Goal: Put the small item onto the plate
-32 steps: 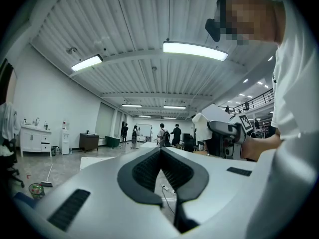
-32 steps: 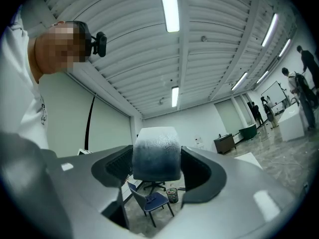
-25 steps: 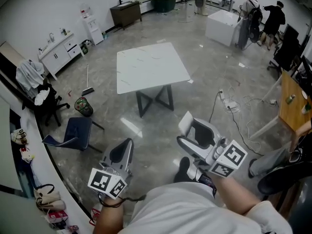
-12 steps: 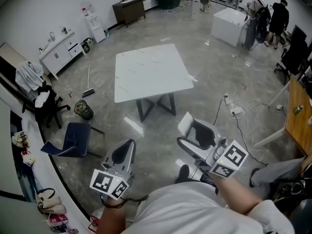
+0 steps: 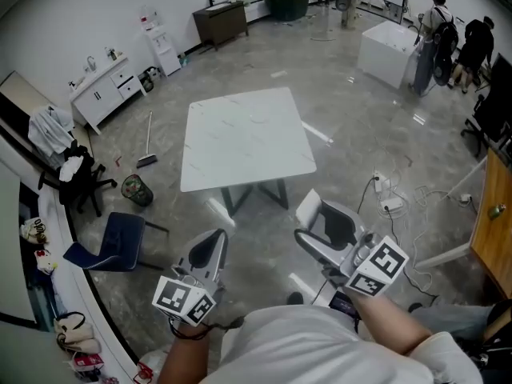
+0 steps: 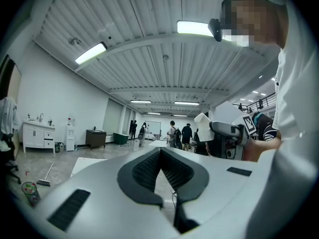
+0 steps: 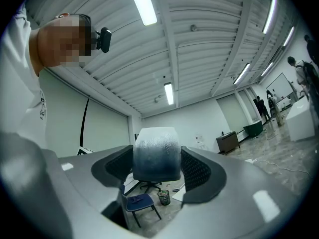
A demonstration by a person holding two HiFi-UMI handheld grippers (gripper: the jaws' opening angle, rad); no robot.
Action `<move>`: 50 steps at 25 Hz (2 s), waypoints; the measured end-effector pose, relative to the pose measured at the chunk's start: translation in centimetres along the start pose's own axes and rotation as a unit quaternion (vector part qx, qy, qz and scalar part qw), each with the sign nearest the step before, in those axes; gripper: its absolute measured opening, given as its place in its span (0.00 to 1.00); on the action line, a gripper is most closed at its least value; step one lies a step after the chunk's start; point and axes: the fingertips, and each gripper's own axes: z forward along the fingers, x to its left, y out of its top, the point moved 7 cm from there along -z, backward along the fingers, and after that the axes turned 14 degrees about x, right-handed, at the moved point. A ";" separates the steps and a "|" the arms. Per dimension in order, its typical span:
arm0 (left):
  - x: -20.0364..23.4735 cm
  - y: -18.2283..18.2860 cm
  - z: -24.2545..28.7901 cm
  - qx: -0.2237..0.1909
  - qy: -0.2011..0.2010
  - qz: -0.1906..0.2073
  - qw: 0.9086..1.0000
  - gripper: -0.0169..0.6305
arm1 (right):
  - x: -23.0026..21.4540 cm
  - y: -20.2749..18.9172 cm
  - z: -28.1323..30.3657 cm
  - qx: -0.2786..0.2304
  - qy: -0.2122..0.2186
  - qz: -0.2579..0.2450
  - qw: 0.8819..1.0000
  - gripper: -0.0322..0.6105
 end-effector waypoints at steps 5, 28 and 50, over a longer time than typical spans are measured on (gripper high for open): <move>0.5 0.6 4.0 0.007 -0.001 -0.006 1.000 0.04 | -3.9 0.5 0.5 0.003 0.003 0.007 1.000 0.51; 19.0 6.2 17.6 0.010 -0.067 -0.020 0.998 0.04 | -15.7 4.2 17.2 0.027 -0.050 0.010 0.998 0.51; 35.5 8.4 23.0 0.017 -0.113 -0.020 0.993 0.04 | -20.8 5.9 34.8 0.032 -0.073 0.011 0.997 0.51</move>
